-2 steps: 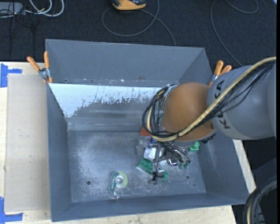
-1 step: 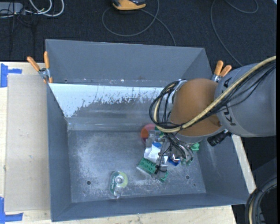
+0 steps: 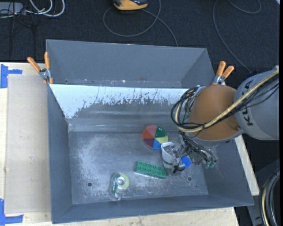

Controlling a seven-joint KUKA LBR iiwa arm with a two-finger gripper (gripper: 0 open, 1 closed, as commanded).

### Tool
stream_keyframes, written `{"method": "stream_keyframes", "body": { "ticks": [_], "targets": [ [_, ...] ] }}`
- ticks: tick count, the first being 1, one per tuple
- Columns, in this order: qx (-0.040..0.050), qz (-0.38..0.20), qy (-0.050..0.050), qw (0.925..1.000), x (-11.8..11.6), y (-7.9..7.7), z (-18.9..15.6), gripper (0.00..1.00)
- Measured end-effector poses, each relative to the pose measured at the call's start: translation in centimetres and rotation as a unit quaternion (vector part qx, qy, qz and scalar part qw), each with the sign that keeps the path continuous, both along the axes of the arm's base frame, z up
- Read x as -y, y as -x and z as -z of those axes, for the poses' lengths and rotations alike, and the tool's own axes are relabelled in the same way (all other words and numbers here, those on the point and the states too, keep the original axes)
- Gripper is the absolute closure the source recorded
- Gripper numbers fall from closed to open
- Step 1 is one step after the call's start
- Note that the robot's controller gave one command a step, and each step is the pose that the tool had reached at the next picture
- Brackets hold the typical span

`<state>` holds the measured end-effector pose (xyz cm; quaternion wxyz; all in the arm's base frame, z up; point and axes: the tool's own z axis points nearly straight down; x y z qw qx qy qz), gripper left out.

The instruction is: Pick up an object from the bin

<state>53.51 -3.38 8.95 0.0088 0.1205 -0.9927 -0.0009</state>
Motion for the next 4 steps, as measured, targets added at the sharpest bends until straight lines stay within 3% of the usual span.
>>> {"method": "stream_keyframes", "body": {
  "ticks": [1, 2, 3, 4],
  "targets": [
    [0.0000, 0.000, 0.000, 1.0000, 0.0, 0.0, 0.0, 1.00],
    [-0.0008, -0.019, -0.001, 0.9998, -1.0, -4.3, -4.0, 1.00],
    [-0.0001, -0.105, -0.003, 0.9944, 4.6, -5.4, -10.4, 1.00],
    [0.0008, -0.064, -0.001, 0.9979, 5.2, -5.8, -13.1, 1.00]
  ]
}}
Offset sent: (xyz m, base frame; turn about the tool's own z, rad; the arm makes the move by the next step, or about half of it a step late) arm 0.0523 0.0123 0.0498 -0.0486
